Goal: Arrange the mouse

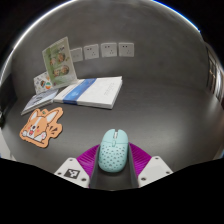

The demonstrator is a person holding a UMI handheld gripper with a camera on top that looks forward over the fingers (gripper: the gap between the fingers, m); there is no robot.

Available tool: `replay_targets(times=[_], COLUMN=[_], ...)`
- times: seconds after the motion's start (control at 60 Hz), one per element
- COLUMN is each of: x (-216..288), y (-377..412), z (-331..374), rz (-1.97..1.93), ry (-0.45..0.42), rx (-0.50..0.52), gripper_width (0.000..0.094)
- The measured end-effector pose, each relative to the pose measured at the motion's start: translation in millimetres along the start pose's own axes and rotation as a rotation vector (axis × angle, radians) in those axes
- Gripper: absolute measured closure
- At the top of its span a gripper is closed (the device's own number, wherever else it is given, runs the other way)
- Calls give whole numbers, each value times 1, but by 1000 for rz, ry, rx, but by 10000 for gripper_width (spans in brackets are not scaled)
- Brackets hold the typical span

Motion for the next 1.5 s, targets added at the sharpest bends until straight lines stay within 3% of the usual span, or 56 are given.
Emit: replay_targets(times=[0.05,0.15,0.317,0.417,0.517,0.65,0.817,0.933,1.083,1.15,1.333,1.5], x=[0,14,121,163,141,85,51,34,34,37,44,25], y=[0,-5,66,159,254,322,326,329,329,334,333,345], z=[0,13,76,86,50,-5,-36,-50,-54,-51,-20,39], rz=[-6,36,39,81,141,194,196,169,31,-10,56,156], ry=[-4,-28,-251,-320,-250,-113,-48,-5,-37,-55,-85,-106], rx=[7,-40,-35,14,42,43,-62,-45,-16,26,0,60], gripper_width=[483,487,489,490,492,491,491,449,343,179,128,132])
Point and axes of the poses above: the point between the fingertips, and its own axes, seen from behind it with the camera up: y to the left, x up, z backward, against the way the camera looks, the point moved 2 cm from there along z, backward, against the way the camera looks, and after that the axes turned 1 degree about z, right-handed, at the moved point
